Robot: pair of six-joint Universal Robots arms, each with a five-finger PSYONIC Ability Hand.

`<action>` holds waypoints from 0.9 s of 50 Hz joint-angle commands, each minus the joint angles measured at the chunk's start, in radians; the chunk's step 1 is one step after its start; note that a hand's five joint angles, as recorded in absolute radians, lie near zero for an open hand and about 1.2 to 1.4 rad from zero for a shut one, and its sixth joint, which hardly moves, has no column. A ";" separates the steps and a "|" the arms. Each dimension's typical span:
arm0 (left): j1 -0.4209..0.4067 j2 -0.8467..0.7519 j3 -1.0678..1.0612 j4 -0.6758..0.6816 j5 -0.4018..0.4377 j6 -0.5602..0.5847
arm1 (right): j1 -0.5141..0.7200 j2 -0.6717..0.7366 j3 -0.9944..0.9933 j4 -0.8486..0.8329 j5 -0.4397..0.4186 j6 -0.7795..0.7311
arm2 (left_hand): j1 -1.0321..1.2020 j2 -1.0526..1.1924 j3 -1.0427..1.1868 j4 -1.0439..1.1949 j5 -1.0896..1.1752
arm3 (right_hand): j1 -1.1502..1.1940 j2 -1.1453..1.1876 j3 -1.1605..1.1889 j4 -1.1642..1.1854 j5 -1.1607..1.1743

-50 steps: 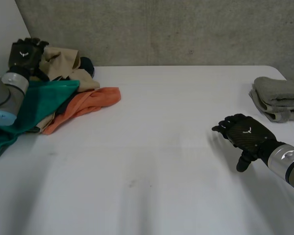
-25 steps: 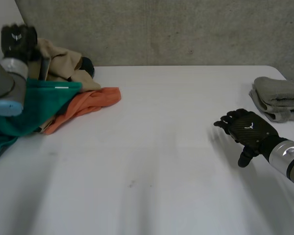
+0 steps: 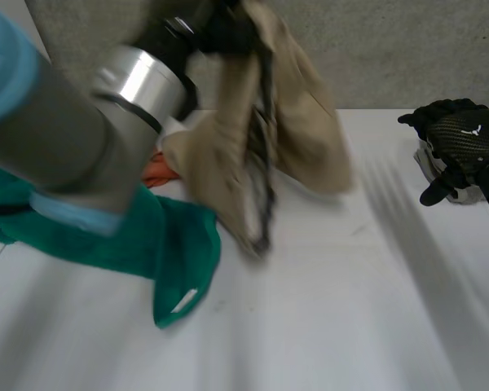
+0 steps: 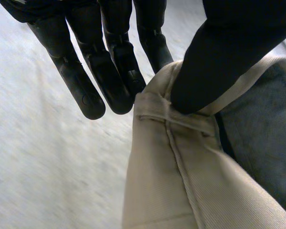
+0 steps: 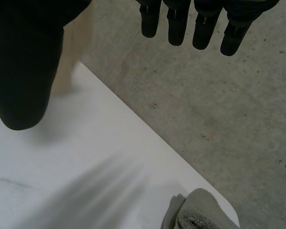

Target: Fold the laundry.

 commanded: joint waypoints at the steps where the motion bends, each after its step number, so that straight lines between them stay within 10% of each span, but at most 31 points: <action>1: -0.177 -0.213 -0.035 -0.117 0.002 0.020 | -0.001 0.025 0.011 0.002 -0.002 -0.010 | -0.274 -0.335 -0.327 -0.338 -0.289 | -0.048 -0.036 -0.035 -0.038 -0.052; 5: -0.177 -0.219 -0.054 -0.145 -0.001 0.031 | -0.003 0.062 0.012 0.004 0.000 -0.018 | -0.816 -0.877 -0.869 -0.880 -0.830 | -0.048 -0.036 -0.035 -0.038 -0.052; 23: 0.035 0.104 -0.391 -0.208 -0.011 0.282 | 0.103 0.006 0.028 0.085 -0.077 -0.052 | -0.825 -0.886 -0.878 -0.889 -0.840 | -0.048 -0.036 -0.035 -0.038 -0.052; 45: 0.204 -0.192 -0.506 -0.011 -0.055 0.753 | 0.212 0.194 0.032 0.085 0.061 -0.293 | -0.810 -0.871 -0.863 -0.875 -0.825 | -0.048 -0.036 -0.035 -0.038 -0.052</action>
